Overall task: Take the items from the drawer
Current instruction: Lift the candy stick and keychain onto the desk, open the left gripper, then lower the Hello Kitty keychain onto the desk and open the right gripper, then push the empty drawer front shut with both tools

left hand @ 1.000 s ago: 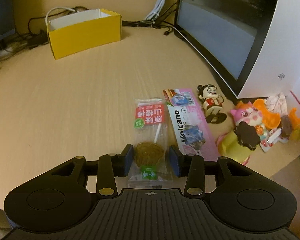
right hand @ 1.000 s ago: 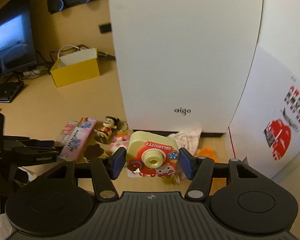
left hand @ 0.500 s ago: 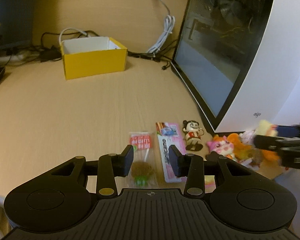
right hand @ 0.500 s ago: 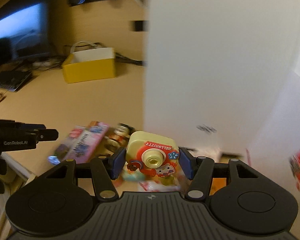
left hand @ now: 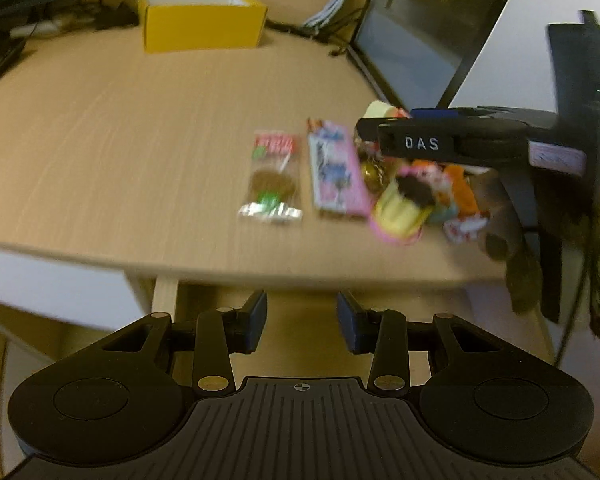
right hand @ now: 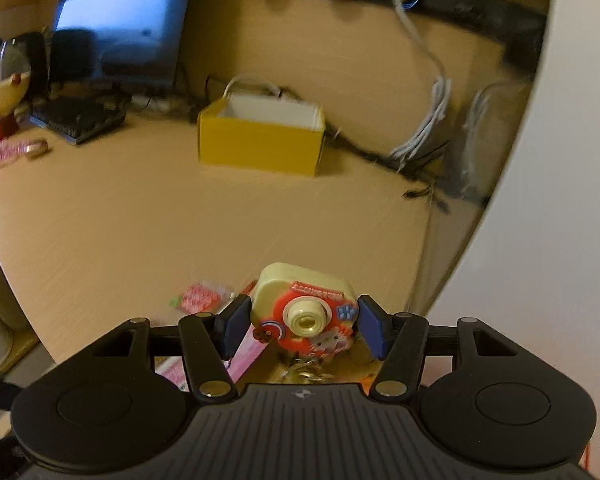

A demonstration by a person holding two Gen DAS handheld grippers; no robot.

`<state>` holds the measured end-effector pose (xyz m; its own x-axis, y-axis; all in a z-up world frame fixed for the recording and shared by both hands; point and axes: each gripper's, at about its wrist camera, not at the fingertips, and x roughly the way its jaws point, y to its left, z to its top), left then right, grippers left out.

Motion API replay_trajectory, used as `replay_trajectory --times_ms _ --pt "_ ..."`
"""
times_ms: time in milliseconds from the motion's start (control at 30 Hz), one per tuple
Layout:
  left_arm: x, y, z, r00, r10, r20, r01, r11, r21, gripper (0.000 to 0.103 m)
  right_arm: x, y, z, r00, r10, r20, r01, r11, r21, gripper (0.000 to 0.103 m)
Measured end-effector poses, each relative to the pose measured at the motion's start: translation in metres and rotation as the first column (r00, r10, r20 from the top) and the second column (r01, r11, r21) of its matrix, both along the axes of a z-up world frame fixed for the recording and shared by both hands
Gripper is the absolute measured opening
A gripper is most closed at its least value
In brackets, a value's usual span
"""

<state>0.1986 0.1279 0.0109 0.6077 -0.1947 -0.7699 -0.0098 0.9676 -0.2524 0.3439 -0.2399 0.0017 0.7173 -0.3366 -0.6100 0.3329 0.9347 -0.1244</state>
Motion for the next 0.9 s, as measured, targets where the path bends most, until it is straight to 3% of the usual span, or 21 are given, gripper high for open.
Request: replay_trajectory --times_ms 167,333,500,633,767,900 --pt "-0.018 0.007 0.005 1.000 0.000 0.000 0.000 1.000 0.026 0.042 -0.013 -0.003 -0.001 0.998 -0.060 0.006 0.059 0.997 0.044 0.062" --pt "-0.046 0.029 0.023 0.996 0.053 0.068 -0.055 0.998 0.037 0.042 -0.067 0.014 0.034 0.981 -0.160 0.106 0.151 0.985 0.087 0.065" --pt "-0.084 0.058 0.036 0.974 0.125 0.190 -0.137 0.989 0.051 0.042 -0.135 0.059 0.078 0.961 -0.187 0.205 0.178 0.982 0.059 0.065" --pt "-0.123 0.071 0.036 0.962 0.183 0.200 -0.194 0.980 0.034 0.042 -0.185 0.107 0.094 0.961 -0.136 0.243 0.123 0.990 0.067 0.065" --pt "-0.171 0.057 0.029 0.957 0.157 0.242 -0.176 0.983 0.059 0.042 -0.226 0.157 0.086 0.973 -0.097 0.210 0.084 0.994 0.068 0.065" --pt "-0.213 0.023 0.008 0.970 0.095 0.224 -0.110 0.993 0.052 0.042 -0.260 0.188 0.042 0.972 -0.173 0.158 0.147 0.975 0.166 0.065"
